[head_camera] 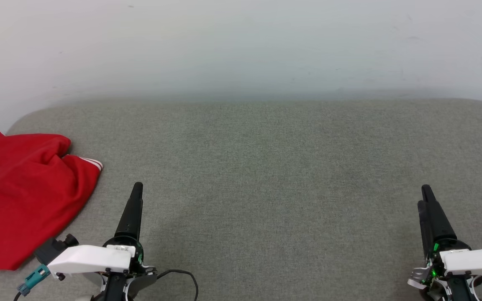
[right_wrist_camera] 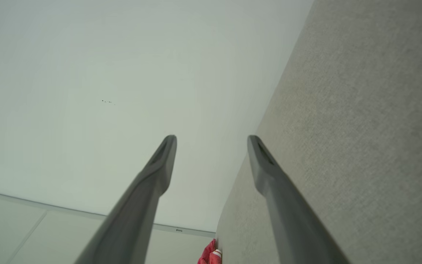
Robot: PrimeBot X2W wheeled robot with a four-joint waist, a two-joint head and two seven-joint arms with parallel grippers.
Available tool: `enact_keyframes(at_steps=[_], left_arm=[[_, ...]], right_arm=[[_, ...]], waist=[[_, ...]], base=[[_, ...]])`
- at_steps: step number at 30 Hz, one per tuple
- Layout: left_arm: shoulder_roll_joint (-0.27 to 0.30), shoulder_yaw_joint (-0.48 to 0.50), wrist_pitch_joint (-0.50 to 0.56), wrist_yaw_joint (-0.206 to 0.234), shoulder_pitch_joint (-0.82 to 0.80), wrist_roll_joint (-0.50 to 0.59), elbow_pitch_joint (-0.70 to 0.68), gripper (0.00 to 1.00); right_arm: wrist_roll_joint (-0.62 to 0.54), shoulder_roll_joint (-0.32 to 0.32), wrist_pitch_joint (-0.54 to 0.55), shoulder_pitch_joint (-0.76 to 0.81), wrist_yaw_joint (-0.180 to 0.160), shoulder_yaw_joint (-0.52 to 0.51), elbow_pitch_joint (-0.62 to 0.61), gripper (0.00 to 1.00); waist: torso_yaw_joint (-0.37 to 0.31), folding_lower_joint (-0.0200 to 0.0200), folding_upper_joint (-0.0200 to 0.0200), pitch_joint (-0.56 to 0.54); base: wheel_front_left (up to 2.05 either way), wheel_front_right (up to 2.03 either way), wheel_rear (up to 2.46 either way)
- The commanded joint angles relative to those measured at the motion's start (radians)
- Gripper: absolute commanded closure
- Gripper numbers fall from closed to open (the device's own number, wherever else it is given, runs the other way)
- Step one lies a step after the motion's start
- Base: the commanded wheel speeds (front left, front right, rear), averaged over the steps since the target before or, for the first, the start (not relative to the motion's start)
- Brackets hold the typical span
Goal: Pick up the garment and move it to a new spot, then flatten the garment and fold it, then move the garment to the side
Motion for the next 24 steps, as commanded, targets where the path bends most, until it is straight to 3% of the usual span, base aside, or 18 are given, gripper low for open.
enact_keyframes(at_steps=[1,24], left_arm=[[0.004,-0.007,-0.012,0.000,-0.024,0.058,-0.020,0.00],[0.000,-0.040,-0.094,0.000,-0.015,0.548,-0.079,0.00]], right_arm=[[-0.053,-0.004,-0.013,-0.002,0.000,-0.007,-0.029,0.00],[-0.649,0.008,-0.094,0.024,0.000,0.001,-0.137,0.00]], waist=[[0.000,0.0000,0.0000,0.000],[0.006,0.0000,0.0000,0.000]], base=[[0.00,0.00,0.00],[0.00,0.00,0.00]])
